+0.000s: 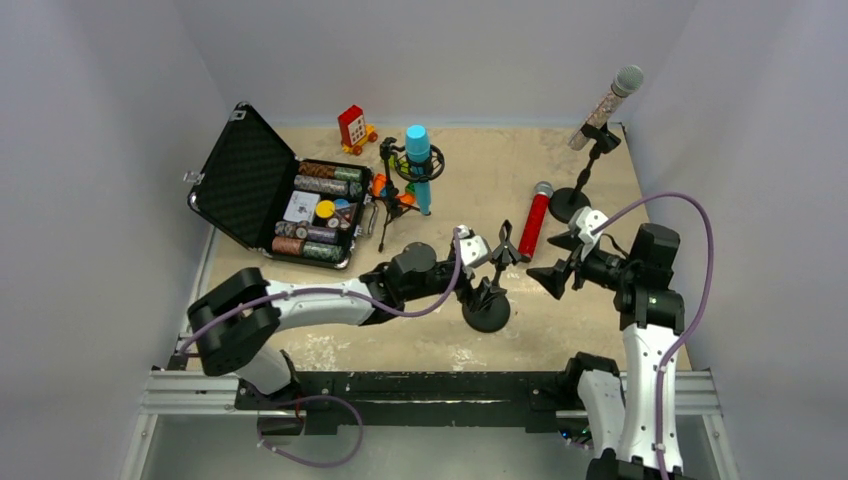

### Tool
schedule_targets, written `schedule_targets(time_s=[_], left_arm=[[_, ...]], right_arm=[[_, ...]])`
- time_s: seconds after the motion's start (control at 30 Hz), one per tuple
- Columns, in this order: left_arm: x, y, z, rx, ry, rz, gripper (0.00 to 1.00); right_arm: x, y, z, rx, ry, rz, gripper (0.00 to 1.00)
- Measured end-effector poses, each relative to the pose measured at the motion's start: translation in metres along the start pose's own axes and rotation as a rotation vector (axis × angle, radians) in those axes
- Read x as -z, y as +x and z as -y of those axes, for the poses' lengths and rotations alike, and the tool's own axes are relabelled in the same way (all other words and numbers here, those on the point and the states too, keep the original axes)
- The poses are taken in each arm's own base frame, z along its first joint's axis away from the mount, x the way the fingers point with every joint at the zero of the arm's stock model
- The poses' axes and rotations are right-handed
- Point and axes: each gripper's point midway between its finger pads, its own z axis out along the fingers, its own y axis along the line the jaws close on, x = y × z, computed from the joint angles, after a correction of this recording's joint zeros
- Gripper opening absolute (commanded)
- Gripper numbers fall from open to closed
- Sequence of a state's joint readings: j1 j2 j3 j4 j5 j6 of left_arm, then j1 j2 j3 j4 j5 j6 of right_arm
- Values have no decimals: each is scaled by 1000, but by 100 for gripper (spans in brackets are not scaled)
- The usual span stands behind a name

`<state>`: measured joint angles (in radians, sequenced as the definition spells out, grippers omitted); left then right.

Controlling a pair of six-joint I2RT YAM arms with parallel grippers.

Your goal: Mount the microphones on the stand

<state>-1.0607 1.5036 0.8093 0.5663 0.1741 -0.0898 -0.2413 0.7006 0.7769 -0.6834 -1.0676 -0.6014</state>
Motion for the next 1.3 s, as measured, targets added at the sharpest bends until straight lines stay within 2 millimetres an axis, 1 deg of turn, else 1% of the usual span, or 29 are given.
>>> schedule_targets(time_s=[0.07,0.1,0.2,0.27,0.3,0.33,0.37,0.4,0.43,0.53,0.63,0.73,0.83,0.9,0.93,1.0,1.13,1.17,1.2,1.23,1.27,1.3], left_arm=[[-12,12,0,-4,-9,3,77],[-17,15,1,-7,-15,13,74],[-24,10,2,-15,-38,60,66],[-27,4,1,-20,-58,92,58],[-27,1,0,-22,-69,106,53],[-27,-2,0,-23,-79,116,43],[-27,-5,-2,-24,-90,129,28],[-27,-8,-3,-25,-99,140,10],[-27,-9,-4,-27,-101,147,0],[-26,-10,-5,-51,-116,152,0],[-15,-7,-8,-81,-92,149,0],[8,-5,-12,-102,35,140,0],[30,-4,-30,-91,157,107,0],[40,-3,-39,-82,223,73,0],[44,-3,-39,-82,266,49,0],[46,-5,-32,-95,356,7,0],[45,-10,-18,-130,471,-17,0],[43,-9,-17,-131,482,-16,6],[41,-5,-18,-126,485,-19,18],[38,-1,-19,-115,486,-22,27],[35,-2,-20,-114,488,-10,39],[33,-2,-22,-117,474,3,47]], right_arm=[[0,-2,-1,-2,-2,8,82],[0,-2,-1,-7,-6,9,82],[-2,0,-1,-30,-24,9,82],[-4,1,0,-41,-28,5,82],[-4,2,0,-45,-29,3,82],[-4,2,1,-49,-30,2,82],[-5,3,1,-52,-31,1,82],[-5,3,1,-53,-32,0,82],[-5,3,1,-53,-32,0,82],[-5,3,1,-53,-32,0,82],[-5,4,1,-57,-34,-1,82],[-5,5,1,-60,-36,-3,82],[-6,5,1,-64,-41,-4,82],[-7,6,2,-67,-44,-5,82],[-7,7,2,-70,-46,-7,82],[-8,8,3,-75,-49,-10,82],[-9,10,4,-80,-53,-15,82],[-9,10,4,-81,-53,-16,82],[-9,11,4,-83,-54,-17,82],[-9,11,4,-83,-54,-17,82],[-9,11,4,-85,-55,-18,82],[-9,12,4,-87,-55,-19,82]])
